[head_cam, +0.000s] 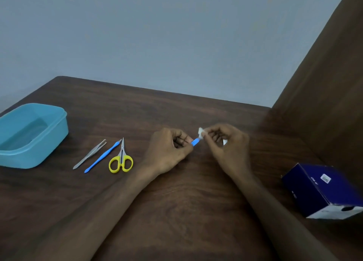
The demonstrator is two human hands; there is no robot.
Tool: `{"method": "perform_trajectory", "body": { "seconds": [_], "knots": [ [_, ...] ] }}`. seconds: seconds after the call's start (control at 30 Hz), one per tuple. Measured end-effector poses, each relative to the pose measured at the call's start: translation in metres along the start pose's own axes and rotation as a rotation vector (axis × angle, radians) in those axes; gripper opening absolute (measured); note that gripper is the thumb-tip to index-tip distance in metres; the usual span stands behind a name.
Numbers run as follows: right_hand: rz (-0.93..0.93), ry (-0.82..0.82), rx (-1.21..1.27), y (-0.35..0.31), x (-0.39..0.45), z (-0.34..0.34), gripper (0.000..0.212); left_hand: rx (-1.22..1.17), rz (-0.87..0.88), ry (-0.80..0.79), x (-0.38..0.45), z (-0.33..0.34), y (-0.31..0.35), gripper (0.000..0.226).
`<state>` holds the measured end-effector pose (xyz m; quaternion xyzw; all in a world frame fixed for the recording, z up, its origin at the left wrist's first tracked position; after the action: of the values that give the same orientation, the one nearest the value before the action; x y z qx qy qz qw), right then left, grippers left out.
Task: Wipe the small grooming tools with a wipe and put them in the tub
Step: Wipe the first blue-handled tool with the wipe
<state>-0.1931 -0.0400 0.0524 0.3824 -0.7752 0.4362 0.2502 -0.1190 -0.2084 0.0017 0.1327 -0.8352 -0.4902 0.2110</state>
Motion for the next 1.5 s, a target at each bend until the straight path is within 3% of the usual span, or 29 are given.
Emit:
{"method": "perform_trajectory", "body": {
  "seconds": [0.17, 0.37, 0.6, 0.8, 1.03, 1.23, 1.4, 1.5],
  "knots": [
    [0.168, 0.152, -0.010, 0.027, 0.005, -0.020, 0.006, 0.010, 0.008, 0.022, 0.001, -0.001, -0.002, 0.006],
    [-0.059, -0.046, -0.012, -0.007, -0.005, 0.004, 0.010, 0.010, 0.003, 0.050, 0.004, 0.000, -0.003, 0.009],
    [0.071, 0.108, -0.049, 0.020, 0.001, -0.019, 0.004, 0.014, 0.002, 0.035, 0.003, 0.002, -0.002, 0.004],
    [-0.154, -0.080, -0.053, -0.014, -0.010, 0.003, 0.005, 0.037, 0.022, 0.070, 0.003, 0.000, -0.001, 0.007],
    [0.124, 0.112, -0.006, 0.026, 0.002, -0.015, 0.004, 0.021, 0.000, 0.039, 0.004, 0.001, -0.005, 0.001],
    [-0.162, -0.053, -0.032, -0.014, -0.008, 0.002, 0.006, 0.021, 0.022, 0.044, 0.004, 0.001, -0.003, 0.002],
    [0.045, 0.137, -0.037, 0.022, 0.005, -0.014, 0.007, -0.003, 0.003, 0.043, 0.004, 0.000, -0.004, 0.003],
    [0.012, 0.133, -0.040, 0.015, 0.003, -0.016, 0.006, -0.008, -0.001, 0.046, 0.003, 0.000, -0.003, 0.003]
  ]
}}
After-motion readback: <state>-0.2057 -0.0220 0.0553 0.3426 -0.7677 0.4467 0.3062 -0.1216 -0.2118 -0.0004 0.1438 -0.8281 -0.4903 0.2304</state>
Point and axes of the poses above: each hand's wrist, its own x-axis towards the middle knuckle, its own z-axis out of the palm, y = z × x, the point moved 8 cm from there along x, towards the middle knuckle, and after that the axes turned 2 degrees about y, right-handed, at the moved point
